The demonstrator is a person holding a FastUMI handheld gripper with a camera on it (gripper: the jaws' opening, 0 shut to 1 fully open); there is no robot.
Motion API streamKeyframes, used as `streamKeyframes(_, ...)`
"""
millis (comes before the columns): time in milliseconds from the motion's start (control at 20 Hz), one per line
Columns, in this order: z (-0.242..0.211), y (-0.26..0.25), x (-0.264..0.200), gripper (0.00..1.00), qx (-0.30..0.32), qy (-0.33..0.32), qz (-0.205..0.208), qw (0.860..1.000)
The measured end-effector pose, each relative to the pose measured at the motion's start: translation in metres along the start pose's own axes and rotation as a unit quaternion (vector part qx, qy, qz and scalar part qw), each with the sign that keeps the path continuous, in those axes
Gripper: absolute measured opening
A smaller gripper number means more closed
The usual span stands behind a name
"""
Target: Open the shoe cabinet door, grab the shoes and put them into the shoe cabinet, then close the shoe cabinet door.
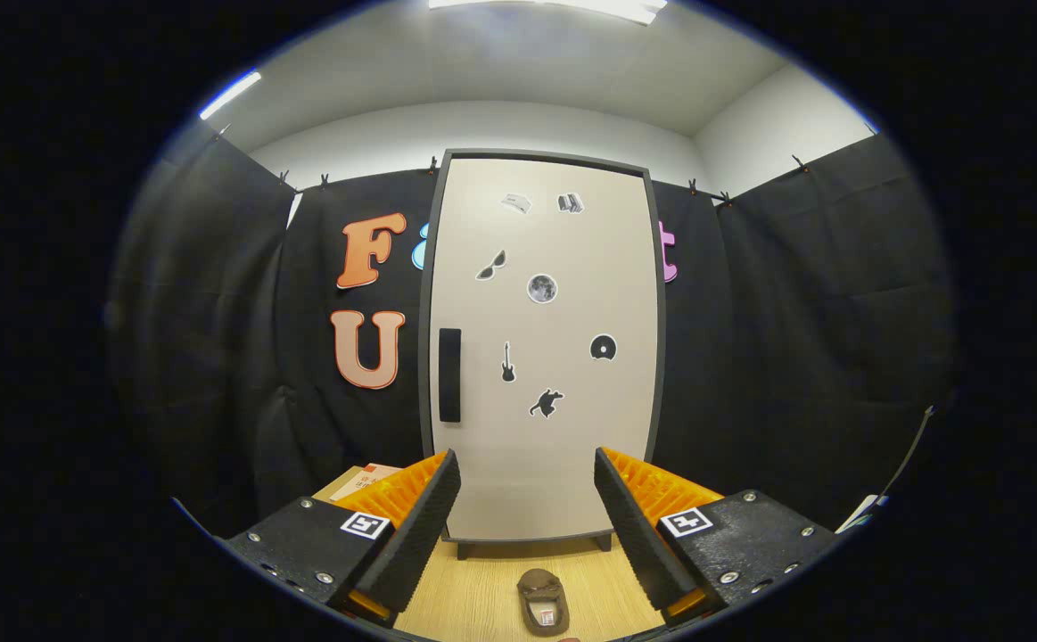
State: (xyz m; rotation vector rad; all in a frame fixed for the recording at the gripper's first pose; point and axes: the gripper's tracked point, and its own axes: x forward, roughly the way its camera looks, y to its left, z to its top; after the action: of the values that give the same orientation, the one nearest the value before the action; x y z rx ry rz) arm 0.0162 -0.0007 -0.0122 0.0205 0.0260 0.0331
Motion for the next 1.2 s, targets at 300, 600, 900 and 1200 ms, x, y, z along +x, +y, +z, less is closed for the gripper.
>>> streamKeyframes(300, -0.004, -0.001, 0.006, 0.95, -0.001, 0.001, 0.005, 1.000)
streamKeyframes(600, -0.011, 0.004, 0.021, 0.95, 0.014, 0.013, 0.018, 1.000)
streamKeyframes(900, -0.010, 0.026, 0.048, 0.95, 0.013, 0.015, 0.046, 0.999)
streamKeyframes(1200, -0.002, 0.050, 0.088, 0.95, 0.002, 0.011, 0.067, 0.998)
